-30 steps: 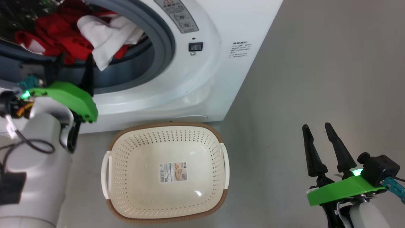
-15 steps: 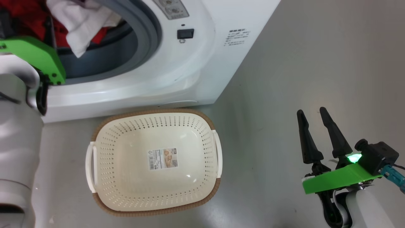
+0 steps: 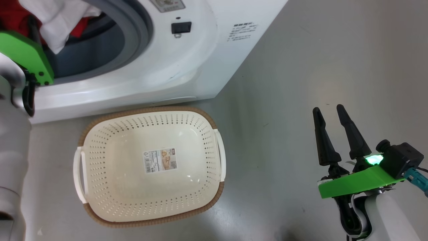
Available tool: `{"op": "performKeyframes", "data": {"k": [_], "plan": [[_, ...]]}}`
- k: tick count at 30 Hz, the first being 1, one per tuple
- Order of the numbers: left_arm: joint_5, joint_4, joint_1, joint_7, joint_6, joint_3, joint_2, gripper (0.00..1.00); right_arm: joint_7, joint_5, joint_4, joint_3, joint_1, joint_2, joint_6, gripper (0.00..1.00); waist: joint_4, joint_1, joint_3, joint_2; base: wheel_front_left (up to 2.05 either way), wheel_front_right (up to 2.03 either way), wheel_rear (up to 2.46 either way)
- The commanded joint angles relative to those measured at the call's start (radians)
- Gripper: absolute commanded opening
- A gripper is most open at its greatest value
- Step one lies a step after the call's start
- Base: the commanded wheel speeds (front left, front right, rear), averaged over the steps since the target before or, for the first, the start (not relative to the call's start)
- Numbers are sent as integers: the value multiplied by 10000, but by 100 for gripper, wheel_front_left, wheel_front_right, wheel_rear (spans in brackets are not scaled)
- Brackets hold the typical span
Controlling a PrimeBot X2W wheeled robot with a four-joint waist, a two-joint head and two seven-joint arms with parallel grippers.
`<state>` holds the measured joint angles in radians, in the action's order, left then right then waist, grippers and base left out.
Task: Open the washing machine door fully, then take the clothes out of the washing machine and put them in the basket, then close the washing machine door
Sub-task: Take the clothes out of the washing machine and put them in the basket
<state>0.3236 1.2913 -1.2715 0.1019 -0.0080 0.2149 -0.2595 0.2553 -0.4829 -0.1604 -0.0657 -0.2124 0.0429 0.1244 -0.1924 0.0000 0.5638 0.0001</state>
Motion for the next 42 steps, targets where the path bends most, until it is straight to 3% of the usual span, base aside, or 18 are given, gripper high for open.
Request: {"op": "performKeyframes", "data": {"k": [1, 2, 4, 5, 12, 27, 35, 42], "plan": [[-30, -117, -167, -47, 91, -38, -513, 79, 65, -9, 268, -209, -90, 74, 63, 100, -25, 0, 13, -1, 0, 0, 0], [-31, -107, -165, -54, 98, -17, -518, 44, 65, -8, 270, -203, -93, 74, 63, 100, -26, 0, 6, -1, 0, 0, 0], [-24, -89, -159, -70, 94, 19, -522, 7, 65, -10, 276, -191, -94, 74, 63, 100, -21, 0, -11, -1, 0, 0, 0], [-20, -82, -158, -72, 89, 36, -525, 0, 65, -10, 282, -187, -97, 74, 63, 100, -14, 0, -19, -1, 0, 0, 0], [71, -53, -92, 229, -1, 109, -419, 0, 65, 39, 255, -131, -118, 74, 63, 100, 112, 0, -171, -1, 0, 0, 0], [424, -551, 1082, 1575, -637, 42, 87, 0, 65, 393, 81, 65, 113, 74, 63, 100, 770, 0, -1163, -1, 0, 0, 0], [388, -3524, 3015, 1596, -601, -821, 161, 0, 65, 557, -12, 180, 416, 74, 63, 100, 1158, 0, -1817, -1, 0, 0, 0], [-88, -6196, 4797, 1597, -760, -1764, 622, 0, 65, 649, -19, 246, 641, 74, 63, 100, 1444, 0, -2120, -1, 0, 0, 0]]}}
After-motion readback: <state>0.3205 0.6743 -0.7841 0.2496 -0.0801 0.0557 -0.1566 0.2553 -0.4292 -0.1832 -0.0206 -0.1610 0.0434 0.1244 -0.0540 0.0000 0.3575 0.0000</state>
